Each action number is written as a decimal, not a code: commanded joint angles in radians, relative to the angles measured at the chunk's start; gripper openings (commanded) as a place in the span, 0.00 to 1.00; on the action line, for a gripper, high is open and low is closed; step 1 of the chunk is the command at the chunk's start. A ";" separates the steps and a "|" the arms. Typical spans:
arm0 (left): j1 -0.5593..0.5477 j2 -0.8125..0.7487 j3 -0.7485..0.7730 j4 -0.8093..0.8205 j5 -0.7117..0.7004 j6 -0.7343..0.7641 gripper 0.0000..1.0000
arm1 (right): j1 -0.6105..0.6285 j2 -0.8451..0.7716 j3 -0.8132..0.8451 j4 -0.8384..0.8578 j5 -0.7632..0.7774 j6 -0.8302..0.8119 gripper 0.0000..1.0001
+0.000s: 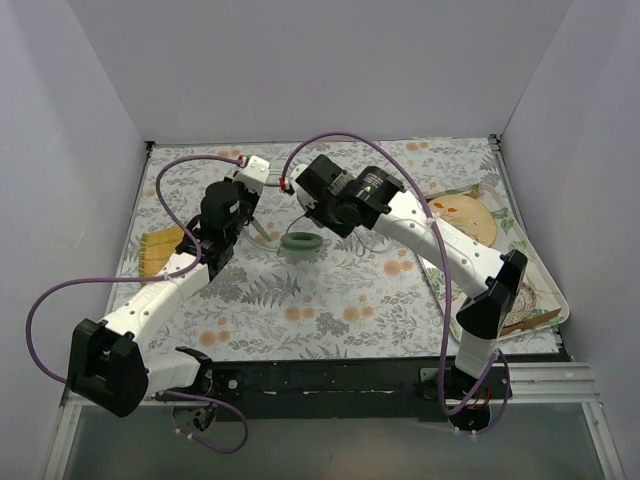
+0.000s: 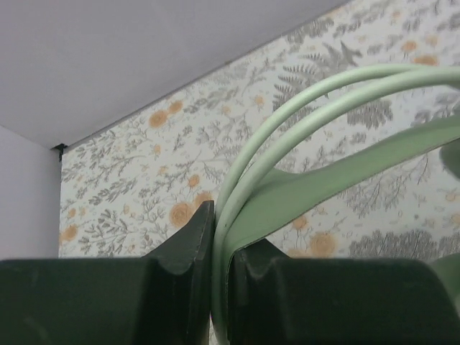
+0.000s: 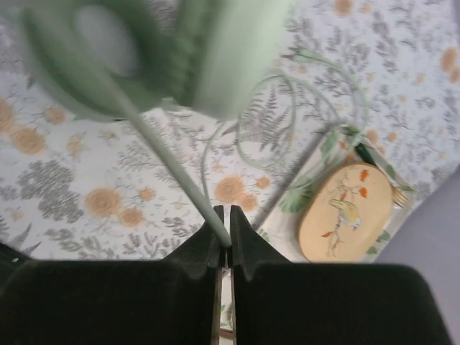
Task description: Wrap the headphones
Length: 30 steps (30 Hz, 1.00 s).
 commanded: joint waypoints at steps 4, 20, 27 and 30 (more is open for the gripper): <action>-0.023 -0.037 -0.017 -0.133 0.097 0.080 0.00 | -0.027 -0.051 0.018 0.089 0.415 -0.042 0.01; -0.058 -0.095 0.154 -0.458 0.500 -0.169 0.00 | -0.263 -0.102 -0.078 0.497 -0.103 -0.142 0.01; -0.058 -0.104 0.260 -0.576 0.662 -0.229 0.00 | -0.321 -0.198 -0.266 0.722 -0.346 -0.144 0.01; -0.046 -0.094 0.364 -0.613 0.756 -0.306 0.00 | -0.326 -0.237 -0.396 0.881 -0.525 -0.135 0.24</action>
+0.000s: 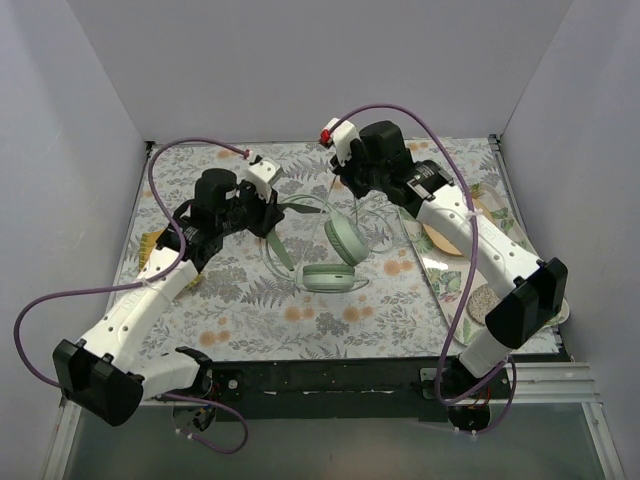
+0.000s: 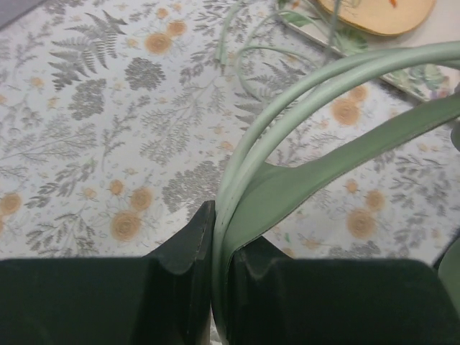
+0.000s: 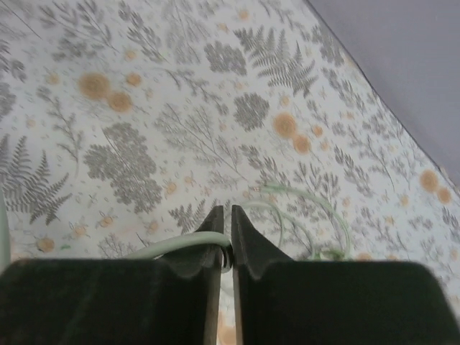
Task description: Wrap the headphones
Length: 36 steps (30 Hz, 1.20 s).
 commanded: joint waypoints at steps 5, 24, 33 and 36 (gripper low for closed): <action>0.035 0.017 0.357 -0.151 0.299 -0.202 0.00 | -0.019 -0.101 -0.320 0.635 -0.522 0.124 0.48; 0.164 0.118 0.773 -0.181 0.116 -0.427 0.00 | -0.019 0.145 -0.477 1.027 -0.509 0.321 0.61; 0.247 0.135 0.744 -0.130 -0.082 -0.487 0.00 | -0.012 0.220 -0.551 1.007 -0.534 0.362 0.03; 0.275 0.149 0.713 -0.080 -0.152 -0.482 0.00 | 0.010 0.193 -0.600 0.981 -0.517 0.358 0.01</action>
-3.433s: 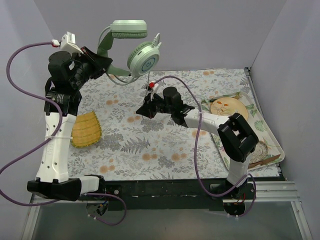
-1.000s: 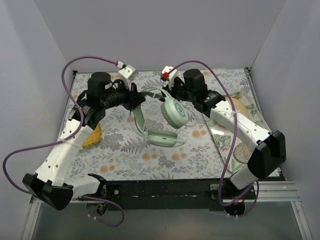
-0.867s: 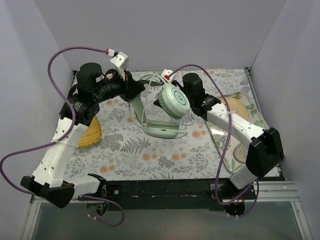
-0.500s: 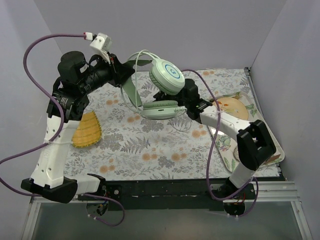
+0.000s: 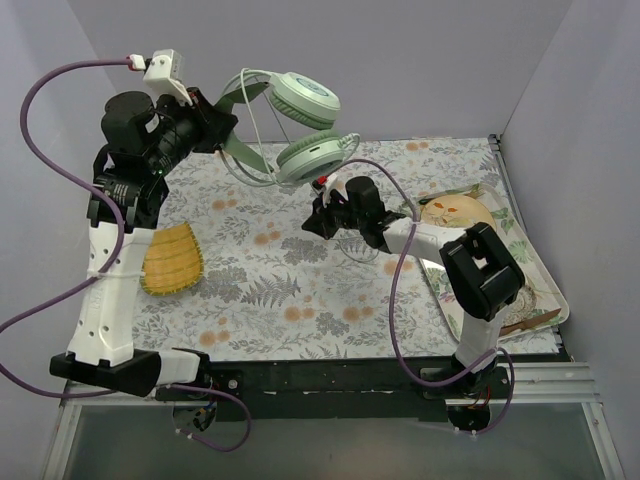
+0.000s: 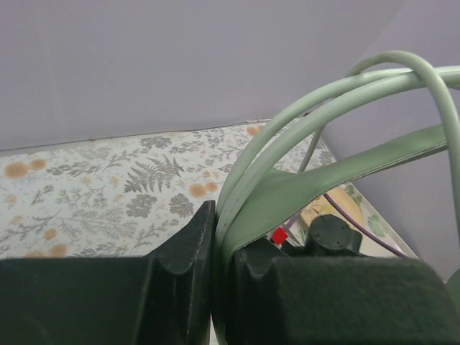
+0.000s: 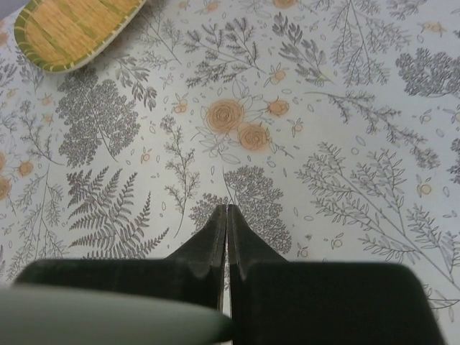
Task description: Wrap the headphones
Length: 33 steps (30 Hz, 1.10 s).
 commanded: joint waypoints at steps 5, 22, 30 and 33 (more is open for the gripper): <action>0.068 0.023 -0.093 0.211 -0.221 0.033 0.00 | 0.025 -0.120 -0.150 -0.005 0.124 0.025 0.01; 0.075 -0.128 -0.348 0.281 -0.088 0.328 0.00 | -0.354 -0.347 -0.184 -0.100 0.304 0.114 0.01; 0.099 -0.045 -0.212 0.150 0.335 0.051 0.00 | -0.348 -0.247 -0.157 -0.130 0.204 0.111 0.01; 0.114 -0.021 -0.179 0.193 0.408 -0.104 0.00 | -0.295 -0.211 -0.146 -0.134 0.198 0.109 0.01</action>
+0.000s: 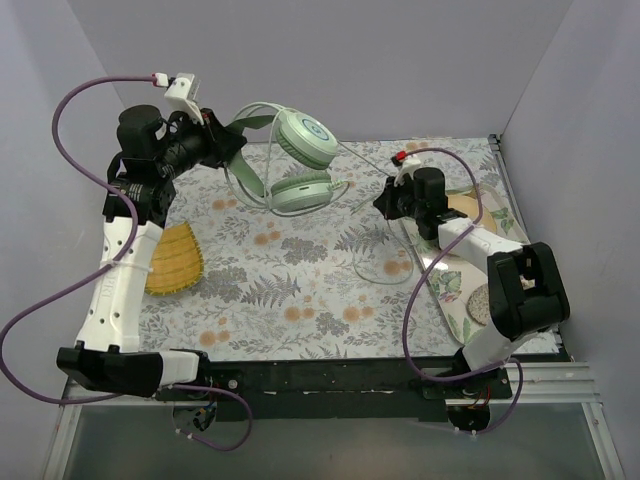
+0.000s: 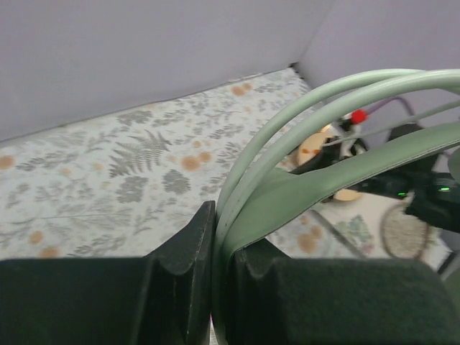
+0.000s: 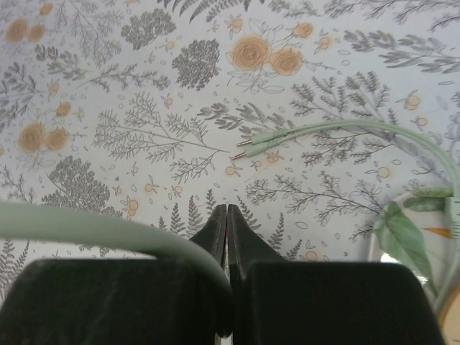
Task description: Wrap the headphones
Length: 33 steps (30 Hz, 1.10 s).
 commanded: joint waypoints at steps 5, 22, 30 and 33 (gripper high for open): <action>0.040 0.017 0.084 0.143 0.107 -0.422 0.00 | 0.234 0.075 0.101 -0.068 0.033 -0.039 0.01; 0.123 0.057 -0.314 0.427 -0.597 -0.243 0.00 | 0.768 0.163 0.403 -0.554 0.402 -0.157 0.01; 0.079 0.025 -0.544 0.678 -0.708 0.290 0.00 | 0.781 0.109 0.591 -0.829 0.413 -0.273 0.01; -0.022 -0.001 -0.635 0.721 -0.722 0.509 0.00 | 0.781 0.121 0.684 -0.942 0.479 -0.318 0.01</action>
